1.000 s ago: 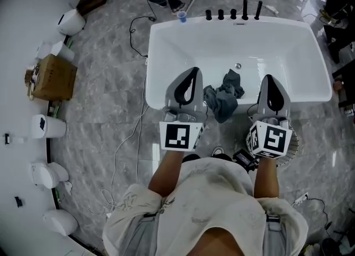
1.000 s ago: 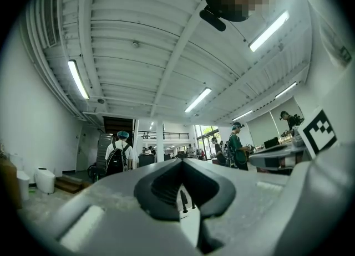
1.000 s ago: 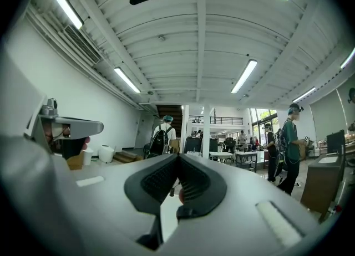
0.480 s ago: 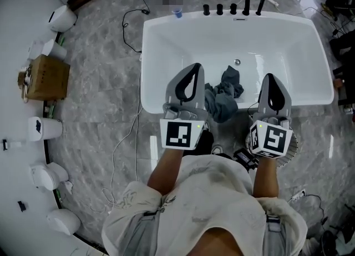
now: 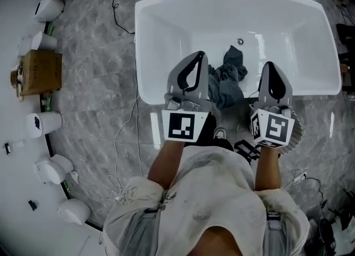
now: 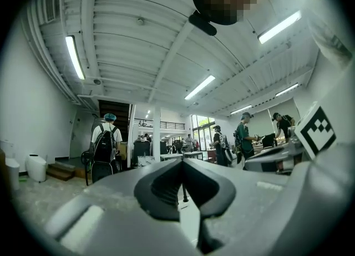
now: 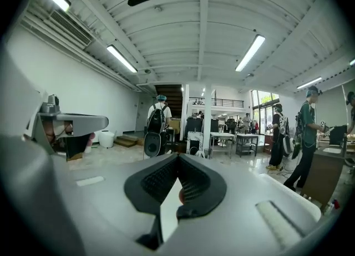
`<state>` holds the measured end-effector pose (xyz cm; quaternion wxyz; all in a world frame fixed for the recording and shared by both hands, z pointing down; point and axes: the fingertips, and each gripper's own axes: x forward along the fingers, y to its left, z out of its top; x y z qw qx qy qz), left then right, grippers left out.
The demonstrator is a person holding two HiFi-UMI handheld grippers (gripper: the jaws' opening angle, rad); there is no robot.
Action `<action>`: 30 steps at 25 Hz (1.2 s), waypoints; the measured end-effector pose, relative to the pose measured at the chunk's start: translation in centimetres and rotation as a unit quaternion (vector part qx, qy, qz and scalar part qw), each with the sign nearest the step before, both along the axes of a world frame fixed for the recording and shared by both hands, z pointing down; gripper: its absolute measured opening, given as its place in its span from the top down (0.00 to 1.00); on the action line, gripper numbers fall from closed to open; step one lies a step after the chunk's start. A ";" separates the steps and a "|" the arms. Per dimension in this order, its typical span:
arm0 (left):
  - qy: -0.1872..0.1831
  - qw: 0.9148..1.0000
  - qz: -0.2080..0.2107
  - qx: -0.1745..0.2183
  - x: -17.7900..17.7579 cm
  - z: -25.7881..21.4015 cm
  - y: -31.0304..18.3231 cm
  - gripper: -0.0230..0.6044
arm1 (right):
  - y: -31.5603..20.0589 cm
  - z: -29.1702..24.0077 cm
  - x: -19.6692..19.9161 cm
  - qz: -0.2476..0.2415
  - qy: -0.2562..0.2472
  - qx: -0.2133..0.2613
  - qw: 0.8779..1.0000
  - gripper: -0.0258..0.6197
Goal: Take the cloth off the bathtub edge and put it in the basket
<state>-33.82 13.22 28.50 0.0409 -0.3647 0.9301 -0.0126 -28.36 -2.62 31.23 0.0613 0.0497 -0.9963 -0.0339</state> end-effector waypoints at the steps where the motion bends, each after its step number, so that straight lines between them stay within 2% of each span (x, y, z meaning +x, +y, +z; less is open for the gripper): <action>1: 0.004 1.000 0.004 0.000 -0.4 0.7 -0.2 0.96 | -0.1 0.7 -0.4 -0.001 0.006 -0.010 1.000 0.96; 4: 0.016 1.000 0.009 -0.002 -1.2 2.5 -0.9 0.96 | -0.5 2.6 -1.3 -0.002 0.020 -0.036 0.999 0.96; 8: 0.024 1.000 0.010 -0.008 -2.0 4.5 -0.9 0.96 | -0.2 5.5 -2.2 -0.006 0.046 -0.030 0.998 0.96; 14: 0.045 0.999 0.011 -0.010 -2.8 7.0 -0.5 0.96 | 0.2 10.3 -2.8 -0.007 0.093 -0.054 0.994 0.96; 21: 0.073 0.997 0.029 -0.027 -2.8 11.0 -1.0 0.96 | 1.8 17.7 -2.7 -0.019 0.167 -0.089 0.982 0.96; 28: 0.087 0.995 0.036 -0.042 -2.0 15.2 -0.9 0.96 | 2.6 23.0 -1.9 -0.024 0.202 -0.100 0.974 0.95; 29: 0.090 0.994 0.037 -0.044 -1.8 15.8 -0.8 0.96 | 2.8 23.9 -1.7 -0.027 0.210 -0.110 0.971 0.94; 30: 0.093 0.994 0.038 -0.044 -1.7 16.2 -0.8 0.96 | 3.0 24.7 -1.6 -0.029 0.219 -0.119 0.968 0.89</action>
